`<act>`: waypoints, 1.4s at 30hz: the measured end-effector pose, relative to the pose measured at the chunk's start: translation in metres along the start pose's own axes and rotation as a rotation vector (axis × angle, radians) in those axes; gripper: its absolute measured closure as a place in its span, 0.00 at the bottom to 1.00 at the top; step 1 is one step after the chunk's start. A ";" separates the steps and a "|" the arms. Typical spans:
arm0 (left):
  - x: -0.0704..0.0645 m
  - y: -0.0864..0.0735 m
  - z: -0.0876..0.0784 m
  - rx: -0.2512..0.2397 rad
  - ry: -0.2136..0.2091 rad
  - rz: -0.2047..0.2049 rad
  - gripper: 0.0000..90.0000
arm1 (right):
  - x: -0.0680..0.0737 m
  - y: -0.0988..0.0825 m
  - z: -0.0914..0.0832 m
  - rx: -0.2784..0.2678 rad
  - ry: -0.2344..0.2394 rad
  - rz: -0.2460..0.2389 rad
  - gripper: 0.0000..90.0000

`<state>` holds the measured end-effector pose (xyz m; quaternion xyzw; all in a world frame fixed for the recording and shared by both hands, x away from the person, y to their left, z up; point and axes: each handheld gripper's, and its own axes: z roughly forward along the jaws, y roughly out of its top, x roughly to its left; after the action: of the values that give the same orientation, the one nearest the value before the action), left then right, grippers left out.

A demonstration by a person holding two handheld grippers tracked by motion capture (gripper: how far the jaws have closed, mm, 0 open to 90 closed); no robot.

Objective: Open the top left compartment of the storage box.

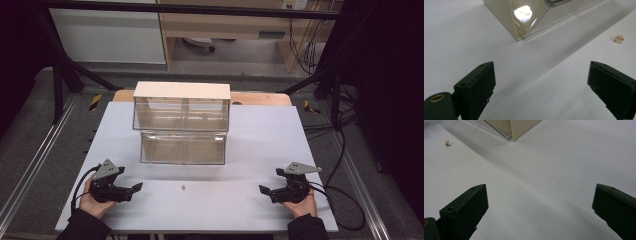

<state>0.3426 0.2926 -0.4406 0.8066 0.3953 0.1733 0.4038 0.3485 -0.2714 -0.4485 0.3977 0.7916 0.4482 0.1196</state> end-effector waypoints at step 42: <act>-0.013 0.026 -0.035 -0.090 0.000 -0.029 0.54 | 0.001 0.000 -0.002 -0.006 -0.009 -0.010 0.01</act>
<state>0.3265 0.2906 -0.3985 0.7818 0.3986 0.1851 0.4424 0.3470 -0.2721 -0.4476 0.3952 0.7916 0.4485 0.1265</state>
